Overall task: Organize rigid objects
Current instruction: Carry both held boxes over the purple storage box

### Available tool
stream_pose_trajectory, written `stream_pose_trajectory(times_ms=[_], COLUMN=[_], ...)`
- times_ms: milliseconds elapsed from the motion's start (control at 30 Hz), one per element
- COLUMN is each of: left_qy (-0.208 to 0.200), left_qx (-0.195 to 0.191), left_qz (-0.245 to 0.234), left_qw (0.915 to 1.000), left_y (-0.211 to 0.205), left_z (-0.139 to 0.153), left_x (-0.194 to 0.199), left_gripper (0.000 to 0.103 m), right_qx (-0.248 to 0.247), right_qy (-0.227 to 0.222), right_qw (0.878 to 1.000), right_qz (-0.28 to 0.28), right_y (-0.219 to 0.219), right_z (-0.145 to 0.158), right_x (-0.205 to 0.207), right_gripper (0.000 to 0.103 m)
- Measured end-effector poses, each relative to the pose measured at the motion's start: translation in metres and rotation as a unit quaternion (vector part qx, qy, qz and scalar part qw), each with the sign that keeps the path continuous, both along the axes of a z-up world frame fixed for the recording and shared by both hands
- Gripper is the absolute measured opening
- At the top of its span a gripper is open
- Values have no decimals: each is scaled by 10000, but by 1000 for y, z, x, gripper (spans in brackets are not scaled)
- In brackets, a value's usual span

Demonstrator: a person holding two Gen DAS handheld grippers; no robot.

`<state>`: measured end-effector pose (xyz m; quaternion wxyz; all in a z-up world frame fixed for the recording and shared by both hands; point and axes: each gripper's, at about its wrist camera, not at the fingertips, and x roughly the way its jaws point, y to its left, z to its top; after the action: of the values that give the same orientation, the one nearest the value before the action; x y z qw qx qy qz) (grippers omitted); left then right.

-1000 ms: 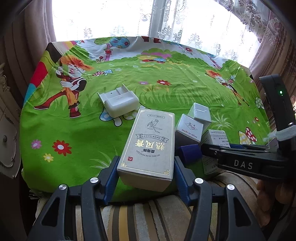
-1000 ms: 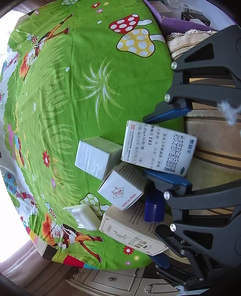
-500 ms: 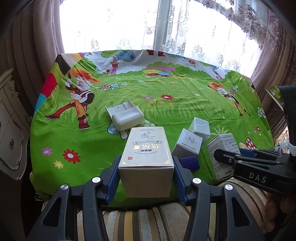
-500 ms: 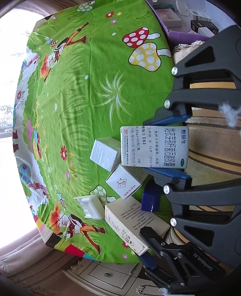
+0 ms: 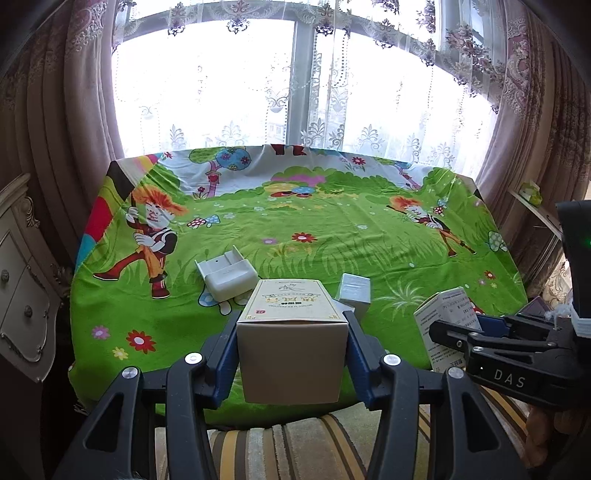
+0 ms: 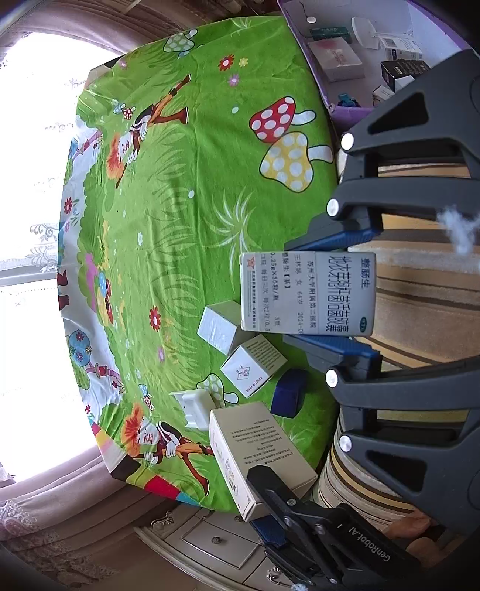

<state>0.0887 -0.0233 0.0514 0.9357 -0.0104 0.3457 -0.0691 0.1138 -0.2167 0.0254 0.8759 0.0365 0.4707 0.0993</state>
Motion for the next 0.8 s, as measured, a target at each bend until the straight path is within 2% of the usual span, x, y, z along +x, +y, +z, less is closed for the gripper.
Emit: stream_pose_trajectory(times_ms=[367,567,667,800], left_qy=[-274,-31,255,500], left_qx=[94,-244,-632,-818], left_qz=[-590,-1179,-1498,-1953], left_qw=[9978,9927,9864,9760], left_y=[-51,-85,-103,-135], left_z=[21,23,20,17], left_x=[-22,-29,-32,-41], left_gripper=[52,52,52,52], right_qx=[155,237,252,222], right_qy=[-55,-114,-110,-121], right_qw=[9995,9984,9977,9955], right_qz=[-274,-501,-619,-912], right_y=[-57,-92,-111,-143], right_z=[8,13,13,12], right_x=[-31,-48,-57,-68], right_gripper=[45,45,45,45])
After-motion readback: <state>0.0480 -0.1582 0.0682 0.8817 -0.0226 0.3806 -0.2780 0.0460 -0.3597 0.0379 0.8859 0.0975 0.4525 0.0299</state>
